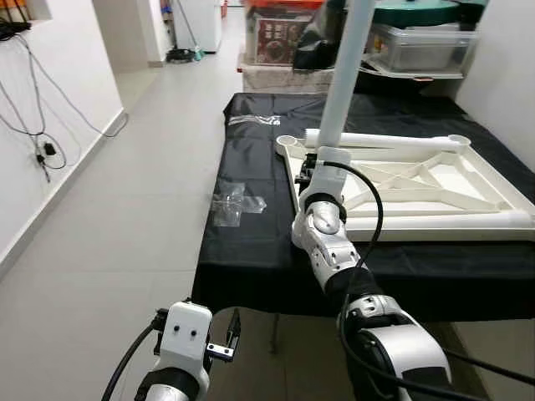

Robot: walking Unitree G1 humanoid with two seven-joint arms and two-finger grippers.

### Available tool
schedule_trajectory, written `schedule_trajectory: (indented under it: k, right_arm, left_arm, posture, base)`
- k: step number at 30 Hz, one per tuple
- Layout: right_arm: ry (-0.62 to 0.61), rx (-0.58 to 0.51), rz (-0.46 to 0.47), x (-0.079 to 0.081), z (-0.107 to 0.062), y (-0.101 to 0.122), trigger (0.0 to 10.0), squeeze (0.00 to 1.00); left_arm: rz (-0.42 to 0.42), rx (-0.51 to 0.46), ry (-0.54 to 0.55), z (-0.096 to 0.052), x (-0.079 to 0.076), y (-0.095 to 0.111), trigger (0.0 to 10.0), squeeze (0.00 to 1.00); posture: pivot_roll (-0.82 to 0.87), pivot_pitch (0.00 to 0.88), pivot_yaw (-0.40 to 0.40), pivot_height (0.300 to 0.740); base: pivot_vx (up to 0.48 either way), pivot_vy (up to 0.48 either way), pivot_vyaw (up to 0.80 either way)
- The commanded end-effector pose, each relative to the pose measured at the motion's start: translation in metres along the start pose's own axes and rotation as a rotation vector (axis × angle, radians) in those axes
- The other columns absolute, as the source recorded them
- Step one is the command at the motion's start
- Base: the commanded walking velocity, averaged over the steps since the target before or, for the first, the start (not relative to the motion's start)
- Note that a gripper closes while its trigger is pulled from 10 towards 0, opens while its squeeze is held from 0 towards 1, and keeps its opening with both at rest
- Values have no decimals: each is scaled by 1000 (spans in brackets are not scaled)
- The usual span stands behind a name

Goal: Building children table

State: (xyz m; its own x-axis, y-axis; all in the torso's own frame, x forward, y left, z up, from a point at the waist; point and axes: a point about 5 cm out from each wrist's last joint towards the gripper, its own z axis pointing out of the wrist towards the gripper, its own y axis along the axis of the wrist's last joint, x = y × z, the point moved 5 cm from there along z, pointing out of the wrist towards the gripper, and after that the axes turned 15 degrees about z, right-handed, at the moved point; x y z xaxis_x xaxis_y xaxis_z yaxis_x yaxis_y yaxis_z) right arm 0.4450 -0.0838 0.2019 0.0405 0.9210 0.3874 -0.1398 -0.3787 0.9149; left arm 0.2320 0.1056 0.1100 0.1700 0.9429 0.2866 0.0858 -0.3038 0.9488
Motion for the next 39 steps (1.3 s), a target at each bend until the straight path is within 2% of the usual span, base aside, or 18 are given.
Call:
schedule_trajectory:
  k: [1, 3, 4, 6, 7, 8, 12, 14, 17, 18, 19, 20, 23, 28, 30, 35, 36, 39]
  right_arm:
    - [14, 6, 8, 0, -2, -3, 10000, 1000]
    - [44, 0, 5, -1, 0, 0, 10000, 1000]
    - [79, 10, 24, 0, 1, 2, 10000, 0]
    - [89, 13, -3, -4, 4, 4, 10000, 0]
    - [193, 55, 35, -2, 8, 6, 10000, 0]
    - [193, 55, 35, -2, 8, 6, 10000, 0]
    - [377, 96, 107, 7, 9, 15, 10000, 0]
    - [542, 181, 172, 17, 6, 16, 10000, 0]
    - [846, 336, 186, 35, -12, 14, 10000, 0]
    - [846, 336, 186, 35, -12, 14, 10000, 0]
    - [963, 398, 175, 41, -22, 11, 10000, 0]
    - [963, 398, 175, 41, -22, 11, 10000, 0]
    - [1177, 517, 111, 52, -42, 5, 10000, 0]
    - [1298, 586, 38, 63, -55, -1, 10000, 0]
    - [1329, 597, -40, 72, -58, -6, 10000, 0]
    - [1359, 569, -64, 84, -59, -1, 10000, 0]
    - [1366, 555, -58, 86, -59, 1, 0, 0]
    - [1345, 520, -33, 90, -56, 4, 0, 0]
  left_arm:
    - [-7, 9, -11, -1, -3, -3, 10000, 0]
    - [-9, 7, -11, -1, -4, -2, 10000, 0]
    - [-10, 7, -12, -1, -4, -2, 10000, 0]
    - [-11, 7, -12, -1, -5, -2, 10000, 0]
    - [-13, 7, -13, -1, -5, -2, 10000, 0]
    - [-13, 7, -13, -1, -5, -2, 10000, 0]
    - [-15, 5, -15, 0, -6, -2, 10000, 0]
    - [-15, 6, -17, 0, -7, -2, 10000, 0]
    - [-17, 6, -17, 0, -8, -2, 10000, 0]
    - [-17, 6, -17, 0, -8, -2, 10000, 0]
    - [-17, 5, -17, 0, -8, -2, 10000, 0]
    - [-17, 5, -17, 0, -8, -2, 10000, 0]
    - [-18, 4, -18, 0, -9, -2, 10000, 0]
    - [-21, 4, -18, -2, -10, -1, 10000, 0]
    - [-22, 3, -17, -4, -10, 1, 10000, 0]
    - [-23, 1, -14, -6, -11, 3, 10000, 0]
    - [-24, 0, -13, -7, -11, 4, 10000, 0]
    - [-24, 0, -11, -9, -11, 6, 10000, 0]
  posture:
    - [137, 81, 4, 740]
    - [135, 83, -3, 740]
    - [135, 83, -3, 740]
    - [133, 79, -2, 740]
    - [133, 79, -2, 740]
    - [133, 79, -2, 740]
    - [133, 79, -2, 740]
    - [129, 73, -3, 740]
    - [137, 70, -6, 740]
    - [137, 70, -6, 740]
    - [140, 69, -11, 740]
    - [140, 69, -11, 740]
    - [147, 69, -15, 740]
    - [156, 73, -21, 740]
    - [175, 90, -31, 740]
    - [176, 101, -33, 740]
    - [179, 111, -36, 740]
    - [181, 118, -37, 740]
  base:
    - [0, 0, 0]
    - [0, 0, 0]
    - [0, 0, 0]
    - [0, 0, 0]
    - [0, 0, 0]
    - [0, 0, 0]
    - [0, 0, 0]
    - [0, 0, 0]
    - [0, 0, 0]
    - [0, 0, 0]
    - [0, 0, 0]
    - [0, 0, 0]
    - [0, 0, 0]
    - [0, 0, 0]
    - [0, 0, 0]
    - [0, 0, 0]
    - [0, 0, 0]
    - [0, 0, 0]
